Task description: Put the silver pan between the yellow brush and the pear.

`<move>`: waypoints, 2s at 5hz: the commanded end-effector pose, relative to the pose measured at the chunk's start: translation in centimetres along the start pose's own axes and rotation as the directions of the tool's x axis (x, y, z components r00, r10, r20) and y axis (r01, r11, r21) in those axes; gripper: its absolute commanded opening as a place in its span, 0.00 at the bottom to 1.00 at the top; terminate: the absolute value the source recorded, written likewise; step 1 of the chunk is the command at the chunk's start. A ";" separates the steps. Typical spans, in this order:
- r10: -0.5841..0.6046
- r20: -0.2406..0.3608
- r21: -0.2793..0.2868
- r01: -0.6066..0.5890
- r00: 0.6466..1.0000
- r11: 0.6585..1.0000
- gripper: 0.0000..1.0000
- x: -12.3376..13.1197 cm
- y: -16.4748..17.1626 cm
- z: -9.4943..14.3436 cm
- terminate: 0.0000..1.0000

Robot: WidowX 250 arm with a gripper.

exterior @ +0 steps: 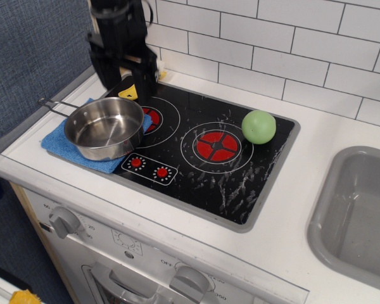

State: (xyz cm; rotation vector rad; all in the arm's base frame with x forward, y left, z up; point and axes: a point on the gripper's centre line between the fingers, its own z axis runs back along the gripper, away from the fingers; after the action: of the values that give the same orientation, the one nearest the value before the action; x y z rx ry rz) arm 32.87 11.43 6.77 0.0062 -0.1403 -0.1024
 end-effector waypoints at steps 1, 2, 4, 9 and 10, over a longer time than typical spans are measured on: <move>-0.114 -0.064 -0.015 0.114 0.991 0.993 1.00 -1.3 -3.1 -1.5 0.00; -0.147 -0.079 -0.022 0.146 0.986 0.989 1.00 -1.6 -4.1 -2.0 0.00; -0.102 -0.122 -0.010 0.101 0.987 0.995 0.00 -2.9 -3.8 -2.9 0.00; -0.110 0.011 0.120 0.107 0.994 0.987 0.00 0.2 -6.5 1.3 0.00; -0.217 0.050 0.141 0.208 0.975 0.968 0.00 3.1 -10.0 1.6 0.00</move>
State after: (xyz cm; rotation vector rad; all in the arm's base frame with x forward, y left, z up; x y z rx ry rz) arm 34.51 1.26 7.19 0.1451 -0.1704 -0.3036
